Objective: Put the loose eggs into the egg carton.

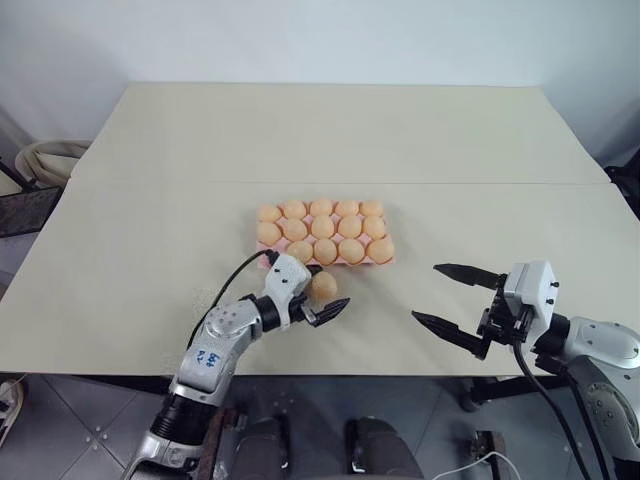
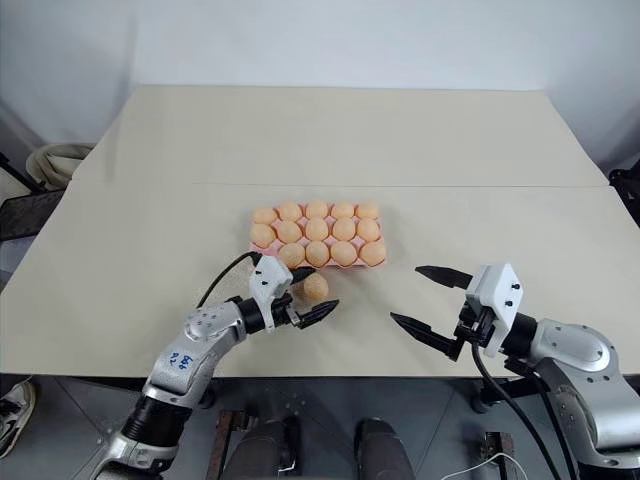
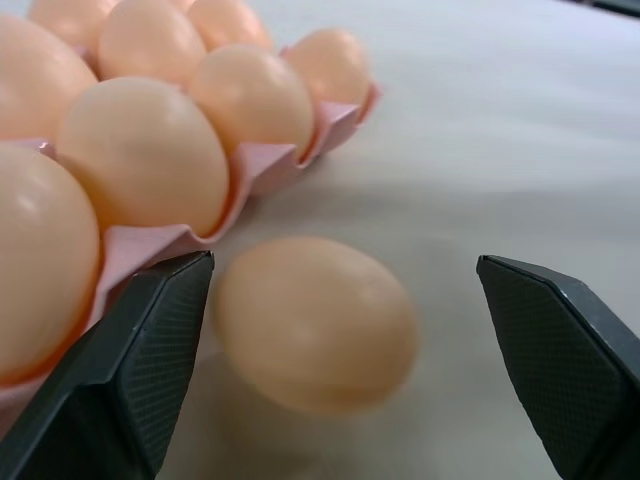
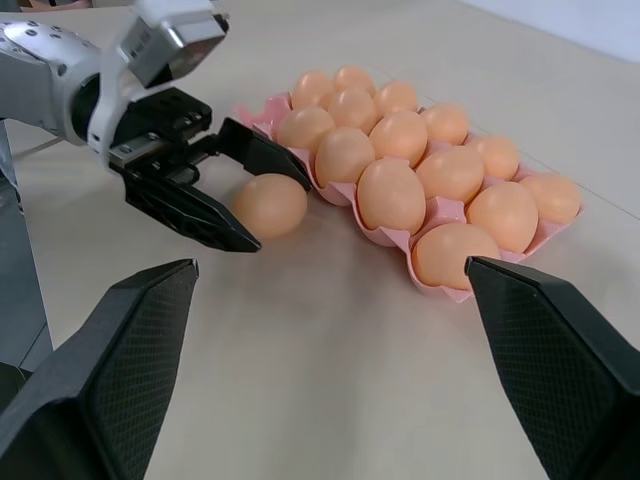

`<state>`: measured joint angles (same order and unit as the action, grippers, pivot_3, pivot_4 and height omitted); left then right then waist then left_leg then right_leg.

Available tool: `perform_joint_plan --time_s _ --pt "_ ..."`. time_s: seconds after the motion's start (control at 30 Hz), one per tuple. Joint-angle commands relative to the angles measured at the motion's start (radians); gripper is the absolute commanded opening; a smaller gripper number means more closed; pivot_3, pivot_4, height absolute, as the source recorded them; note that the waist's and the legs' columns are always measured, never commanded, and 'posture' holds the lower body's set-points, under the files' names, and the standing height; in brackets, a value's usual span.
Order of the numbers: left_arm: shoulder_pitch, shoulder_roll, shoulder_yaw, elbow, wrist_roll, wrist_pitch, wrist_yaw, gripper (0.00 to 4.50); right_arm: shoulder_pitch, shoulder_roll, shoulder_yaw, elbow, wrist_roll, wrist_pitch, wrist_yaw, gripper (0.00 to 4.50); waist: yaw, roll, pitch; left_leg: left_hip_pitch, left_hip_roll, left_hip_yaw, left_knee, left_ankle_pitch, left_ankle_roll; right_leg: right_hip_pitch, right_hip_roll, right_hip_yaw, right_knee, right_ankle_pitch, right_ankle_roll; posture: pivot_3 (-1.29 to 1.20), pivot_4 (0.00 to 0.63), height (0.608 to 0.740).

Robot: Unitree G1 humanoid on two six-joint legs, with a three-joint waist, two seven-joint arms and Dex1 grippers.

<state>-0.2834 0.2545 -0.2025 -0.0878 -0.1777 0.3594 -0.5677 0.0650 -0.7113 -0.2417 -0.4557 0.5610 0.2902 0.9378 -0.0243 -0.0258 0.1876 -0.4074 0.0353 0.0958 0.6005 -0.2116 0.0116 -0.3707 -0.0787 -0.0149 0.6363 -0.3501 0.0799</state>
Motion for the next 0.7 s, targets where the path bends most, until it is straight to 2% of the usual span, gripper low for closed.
perform_joint_plan --time_s 0.03,0.13,0.3,0.37,0.6,0.7 --pt "-0.024 -0.021 -0.016 0.015 0.015 -0.008 0.01 4.49 0.011 -0.011 -0.03 -0.053 0.021 0.004 -0.011 4.5 0.002 0.0 0.0 0.0 0.0 0.0 0.0 0.0 0.0 0.0 0.0 0.0 0.0 0.0 0.0 0.0 0.15 0.74" --pt "-0.022 -0.029 -0.015 0.018 0.014 -0.009 0.009 3.86 0.017 -0.012 -0.035 -0.06 0.022 0.007 -0.015 4.5 0.001 0.0 0.0 0.0 0.0 0.0 0.0 0.0 0.0 0.0 0.0 0.0 0.0 0.0 0.0 0.0 0.15 0.74" --pt "-0.002 -0.016 0.012 -0.012 -0.004 -0.027 -0.009 2.27 0.017 -0.01 -0.035 -0.054 0.018 0.005 -0.019 4.5 0.0 0.0 0.0 0.0 0.0 0.0 0.0 0.0 0.0 0.0 0.0 0.0 0.0 0.0 0.0 0.0 0.15 0.74" --pt "0.028 0.011 0.052 -0.057 -0.053 -0.044 -0.054 1.85 0.017 -0.009 -0.03 -0.05 0.015 0.002 -0.017 4.5 -0.002 0.0 0.0 0.0 0.0 0.0 0.0 0.0 0.0 0.0 0.0 0.0 0.0 0.0 0.0 0.0 0.15 0.74" --pt "0.145 0.142 0.257 -0.17 -0.215 -0.125 -0.186 1.85 0.006 -0.008 -0.018 -0.032 0.012 -0.003 -0.006 4.5 -0.002 0.0 0.0 0.0 0.001 0.0 0.0 -0.002 -0.004 0.0 0.0 0.0 0.0 0.0 -0.001 0.0 0.15 0.74" --pt "0.123 0.198 0.326 -0.151 -0.202 -0.12 -0.156 2.83 -0.006 -0.006 -0.009 -0.021 0.009 -0.005 -0.001 4.5 0.0 0.0 0.0 0.0 0.001 0.0 0.0 -0.002 -0.004 0.0 -0.001 0.0 0.0 -0.001 -0.001 0.0 0.15 0.74"
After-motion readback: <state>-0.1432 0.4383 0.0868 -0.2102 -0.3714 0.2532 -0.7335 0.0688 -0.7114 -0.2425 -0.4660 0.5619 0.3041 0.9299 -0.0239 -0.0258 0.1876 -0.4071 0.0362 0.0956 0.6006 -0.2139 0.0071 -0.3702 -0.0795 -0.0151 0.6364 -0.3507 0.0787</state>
